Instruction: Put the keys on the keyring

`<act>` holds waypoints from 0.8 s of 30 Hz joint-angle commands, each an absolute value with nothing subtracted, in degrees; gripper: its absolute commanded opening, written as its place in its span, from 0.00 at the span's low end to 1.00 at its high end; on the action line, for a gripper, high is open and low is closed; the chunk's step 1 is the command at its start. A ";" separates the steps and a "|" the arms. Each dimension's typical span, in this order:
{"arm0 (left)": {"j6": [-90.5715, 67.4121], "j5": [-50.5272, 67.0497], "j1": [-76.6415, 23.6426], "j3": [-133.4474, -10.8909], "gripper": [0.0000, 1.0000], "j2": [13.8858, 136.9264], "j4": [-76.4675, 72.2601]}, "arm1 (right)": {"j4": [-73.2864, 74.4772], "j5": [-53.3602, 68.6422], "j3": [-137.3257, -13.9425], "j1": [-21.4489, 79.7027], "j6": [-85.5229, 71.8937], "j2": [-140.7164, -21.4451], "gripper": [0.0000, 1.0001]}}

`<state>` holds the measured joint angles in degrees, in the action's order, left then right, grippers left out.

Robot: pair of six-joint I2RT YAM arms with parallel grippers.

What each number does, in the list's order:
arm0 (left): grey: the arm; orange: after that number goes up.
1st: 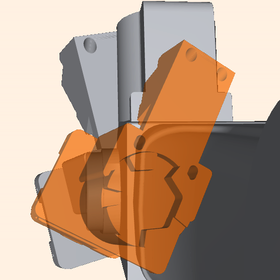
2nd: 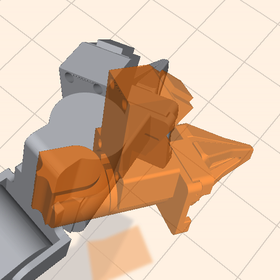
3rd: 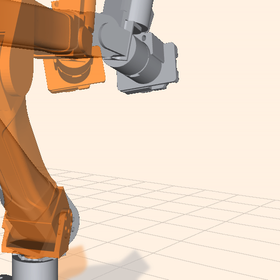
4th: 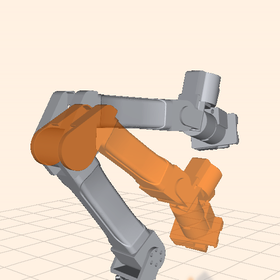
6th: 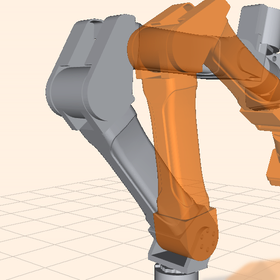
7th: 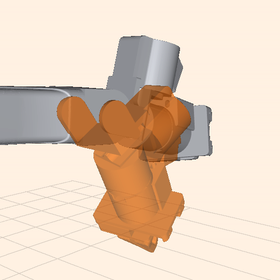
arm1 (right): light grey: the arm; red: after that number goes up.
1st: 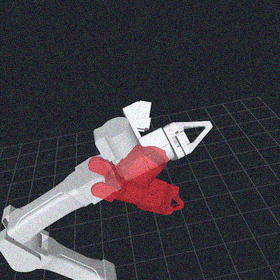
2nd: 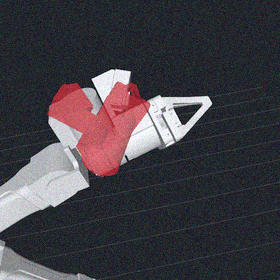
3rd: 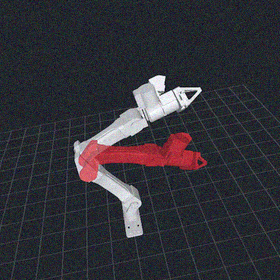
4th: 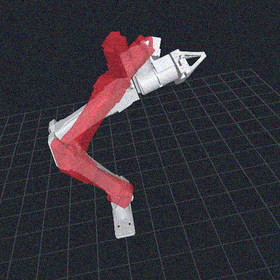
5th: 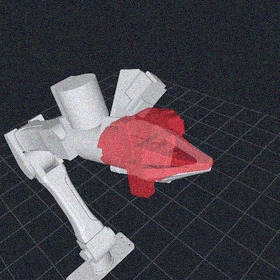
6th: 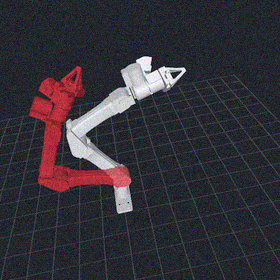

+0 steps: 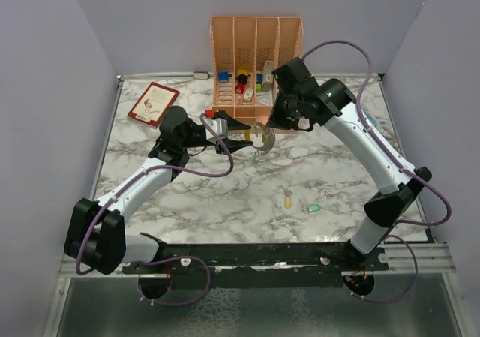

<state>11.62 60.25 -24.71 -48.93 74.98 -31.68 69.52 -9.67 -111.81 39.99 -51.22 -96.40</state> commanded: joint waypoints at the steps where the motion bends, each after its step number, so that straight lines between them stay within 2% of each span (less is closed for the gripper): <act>1: 14.13 58.61 -24.90 -51.36 0.47 72.94 -27.77 | 80.62 -14.69 -117.40 38.88 -73.40 -99.30 0.01; 12: 11.91 46.22 -28.48 -49.51 0.44 76.44 -26.77 | 76.83 -8.22 -108.33 38.41 -95.31 -96.39 0.01; 17: 14.69 46.24 -29.94 -48.19 0.44 77.51 -25.94 | 74.46 -5.51 -108.26 38.41 -97.03 -96.48 0.01; 24: 27.17 44.66 -32.51 -46.36 0.41 76.11 -21.37 | 74.79 -4.86 -108.56 38.40 -99.02 -97.12 0.01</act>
